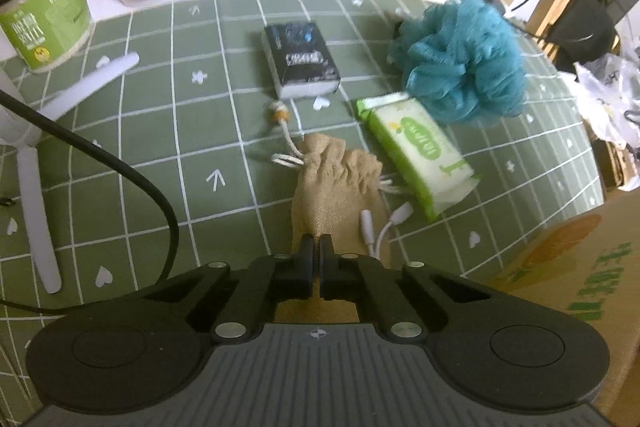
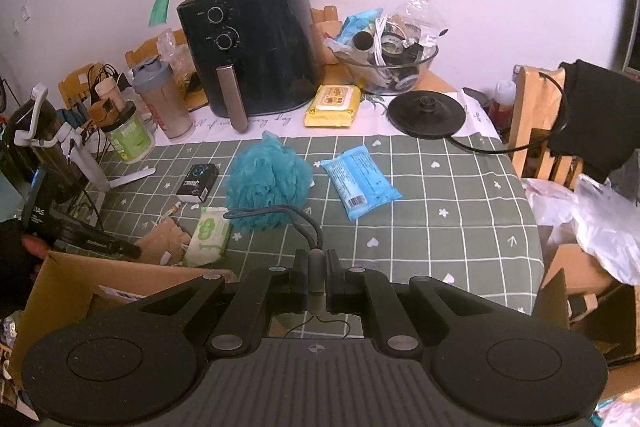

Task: Organize soft objects
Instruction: 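Grasp the tan drawstring pouch with the left gripper while the right gripper holds the cable, then carry the pouch and cable over the box and release both into it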

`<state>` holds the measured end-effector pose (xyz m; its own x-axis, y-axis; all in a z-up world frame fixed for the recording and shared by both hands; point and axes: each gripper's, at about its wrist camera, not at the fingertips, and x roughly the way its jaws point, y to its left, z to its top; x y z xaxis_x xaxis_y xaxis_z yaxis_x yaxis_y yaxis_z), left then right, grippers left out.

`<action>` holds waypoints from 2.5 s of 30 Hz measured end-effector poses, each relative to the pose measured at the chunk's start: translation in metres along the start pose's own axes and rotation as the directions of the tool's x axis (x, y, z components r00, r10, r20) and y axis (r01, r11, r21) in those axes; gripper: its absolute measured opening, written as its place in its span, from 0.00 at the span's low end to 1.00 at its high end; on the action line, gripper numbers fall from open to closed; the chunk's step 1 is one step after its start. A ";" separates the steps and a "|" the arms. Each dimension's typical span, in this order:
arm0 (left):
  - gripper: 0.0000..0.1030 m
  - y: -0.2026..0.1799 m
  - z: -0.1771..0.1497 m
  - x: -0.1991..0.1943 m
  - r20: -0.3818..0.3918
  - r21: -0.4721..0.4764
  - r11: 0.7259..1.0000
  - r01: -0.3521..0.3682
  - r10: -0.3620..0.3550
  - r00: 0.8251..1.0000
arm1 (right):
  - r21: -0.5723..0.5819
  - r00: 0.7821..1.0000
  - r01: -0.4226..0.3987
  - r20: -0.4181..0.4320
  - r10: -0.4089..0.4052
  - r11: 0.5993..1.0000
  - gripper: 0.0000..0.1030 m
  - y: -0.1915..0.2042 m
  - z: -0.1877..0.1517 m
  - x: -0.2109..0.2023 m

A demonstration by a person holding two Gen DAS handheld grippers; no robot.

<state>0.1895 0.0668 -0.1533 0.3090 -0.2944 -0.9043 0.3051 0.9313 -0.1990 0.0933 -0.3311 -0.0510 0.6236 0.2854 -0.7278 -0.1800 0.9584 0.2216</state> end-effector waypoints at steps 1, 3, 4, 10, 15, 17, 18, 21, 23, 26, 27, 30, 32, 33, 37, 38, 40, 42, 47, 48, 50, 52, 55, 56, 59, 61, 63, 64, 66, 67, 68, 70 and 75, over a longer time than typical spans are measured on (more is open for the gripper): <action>0.02 -0.002 0.000 -0.004 0.013 0.006 1.000 -0.002 0.002 1.000 | 0.003 1.000 -0.001 0.001 0.001 1.000 0.10 0.000 -0.001 -0.001; 0.02 -0.007 -0.001 -0.013 0.041 0.023 1.000 -0.011 0.010 0.999 | 0.007 1.000 -0.005 0.001 0.005 1.000 0.10 0.001 -0.002 -0.002; 0.02 -0.010 -0.001 -0.016 0.054 0.030 0.999 -0.017 0.016 0.998 | 0.008 1.000 -0.008 0.002 0.008 1.000 0.10 0.002 -0.003 -0.002; 0.02 -0.025 -0.001 -0.042 0.139 0.072 0.996 -0.045 0.034 0.990 | 0.003 0.999 -0.030 0.017 0.030 1.000 0.10 0.008 -0.002 -0.007; 0.02 -0.032 0.002 -0.059 0.196 0.070 0.996 -0.050 0.036 0.980 | 0.000 0.998 -0.049 0.033 0.049 0.999 0.10 0.012 0.001 -0.012; 0.02 -0.033 0.002 -0.067 0.216 0.069 0.996 -0.054 0.038 0.976 | -0.004 0.998 -0.056 0.039 0.057 0.998 0.10 0.013 0.002 -0.014; 0.02 -0.034 0.003 -0.071 0.228 0.069 0.996 -0.056 0.039 0.973 | -0.007 0.997 -0.058 0.043 0.059 0.998 0.10 0.015 0.003 -0.015; 0.02 -0.035 0.005 -0.087 0.268 0.064 0.996 -0.061 0.041 0.963 | -0.010 0.996 -0.067 0.055 0.067 0.998 0.10 0.017 0.005 -0.020; 0.02 -0.035 0.007 -0.098 0.293 0.059 0.996 -0.061 0.041 0.955 | -0.012 0.995 -0.071 0.063 0.072 0.997 0.10 0.018 0.006 -0.023; 0.02 -0.037 0.010 -0.118 0.333 0.052 0.997 -0.056 0.035 0.942 | -0.013 0.994 -0.080 0.074 0.081 0.997 0.10 0.020 0.006 -0.029; 0.02 -0.038 0.011 -0.124 0.343 0.050 0.997 -0.053 0.032 0.939 | -0.012 0.994 -0.083 0.076 0.084 0.996 0.10 0.020 0.007 -0.030; 0.02 -0.042 0.011 -0.139 0.362 0.050 0.998 -0.036 0.016 0.932 | -0.014 0.993 -0.089 0.079 0.090 0.996 0.10 0.022 0.007 -0.034; 0.02 -0.046 0.009 -0.150 0.372 0.052 0.999 -0.016 -0.005 0.928 | -0.018 0.993 -0.092 0.078 0.093 0.996 0.10 0.023 0.006 -0.036; 0.02 -0.048 0.008 -0.156 0.376 0.054 0.999 -0.008 -0.013 0.927 | -0.018 0.992 -0.097 0.077 0.098 0.995 0.10 0.023 0.005 -0.037; 0.02 -0.060 -0.002 -0.176 0.393 0.068 0.998 0.016 -0.042 0.919 | -0.024 0.991 -0.108 0.074 0.110 0.994 0.10 0.028 0.001 -0.044; 0.02 -0.062 -0.004 -0.181 0.396 0.069 0.997 0.022 -0.048 0.917 | -0.024 0.991 -0.111 0.074 0.112 0.994 0.10 0.029 0.000 -0.045; 0.02 -0.069 -0.010 -0.191 0.406 0.072 0.997 0.035 -0.061 0.912 | -0.024 0.990 -0.115 0.076 0.117 0.993 0.10 0.031 -0.002 -0.049; 0.02 -0.075 -0.016 -0.198 0.409 0.072 0.995 0.065 -0.089 0.908 | -0.018 0.989 -0.124 0.076 0.125 0.992 0.10 0.033 -0.004 -0.052; 0.02 -0.088 -0.033 -0.201 0.391 0.094 0.991 0.097 -0.126 0.912 | -0.012 0.988 -0.141 0.059 0.142 0.990 0.10 0.036 -0.011 -0.052; 0.02 -0.089 -0.036 -0.201 0.387 0.094 0.990 0.101 -0.130 0.913 | -0.013 0.988 -0.145 0.056 0.146 0.989 0.10 0.038 -0.013 -0.052; 0.02 -0.091 -0.043 -0.198 0.378 0.086 0.990 0.113 -0.138 0.916 | -0.018 0.987 -0.150 0.051 0.151 0.988 0.10 0.041 -0.016 -0.053; 0.02 -0.092 -0.049 -0.194 0.364 0.077 0.989 0.129 -0.148 0.920 | -0.021 0.987 -0.155 0.046 0.155 0.988 0.10 0.045 -0.019 -0.054; 0.02 -0.096 -0.060 -0.189 0.344 0.066 0.986 0.154 -0.167 0.924 | -0.025 0.986 -0.160 0.038 0.161 0.987 0.10 0.049 -0.023 -0.055; 0.02 -0.097 -0.064 -0.188 0.341 0.063 0.985 0.160 -0.171 0.924 | -0.027 0.986 -0.161 0.036 0.162 0.987 0.10 0.051 -0.025 -0.056; 0.02 -0.098 -0.073 -0.185 0.326 0.052 0.982 0.179 -0.186 0.927 | -0.033 0.986 -0.166 0.030 0.167 0.986 0.10 0.055 -0.029 -0.057; 0.04 -0.097 -0.078 -0.181 0.317 0.037 0.982 0.187 -0.189 0.929 | -0.033 0.985 -0.168 0.027 0.169 0.985 0.10 0.059 -0.032 -0.058; 0.18 -0.096 -0.083 -0.177 0.307 0.020 0.982 0.189 -0.186 0.933 | -0.032 0.985 -0.169 0.024 0.170 0.985 0.10 0.062 -0.034 -0.057; 0.31 -0.097 -0.084 -0.175 0.300 0.012 0.983 0.184 -0.179 0.937 | -0.033 0.985 -0.169 0.022 0.170 0.985 0.10 0.064 -0.035 -0.058; 0.36 -0.096 -0.091 -0.175 0.299 0.008 0.984 0.180 -0.174 0.938 | -0.034 0.985 -0.173 0.018 0.174 0.984 0.10 0.068 -0.038 -0.059; 0.37 -0.097 -0.094 -0.176 0.300 0.008 0.983 0.181 -0.175 0.938 | -0.035 0.985 -0.173 0.016 0.174 0.984 0.10 0.070 -0.039 -0.059; 0.37 -0.097 -0.097 -0.176 0.298 0.006 0.983 0.181 -0.174 0.938 | -0.036 0.985 -0.173 0.015 0.174 0.984 0.10 0.071 -0.041 -0.060; 0.39 -0.097 -0.103 -0.176 0.296 0.001 0.986 0.168 -0.161 0.942 | -0.033 0.985 -0.174 0.011 0.174 0.984 0.10 0.075 -0.044 -0.061; 0.39 -0.094 -0.116 -0.177 0.296 -0.031 0.988 0.154 -0.138 0.945 | -0.035 0.984 -0.181 0.000 0.181 0.983 0.10 0.084 -0.050 -0.060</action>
<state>0.0016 0.0561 -0.0189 0.5169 -0.4703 -0.7152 0.3209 0.8811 -0.3474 0.0023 -0.2673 -0.0209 0.5811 0.4540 -0.6754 -0.3160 0.8907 0.3269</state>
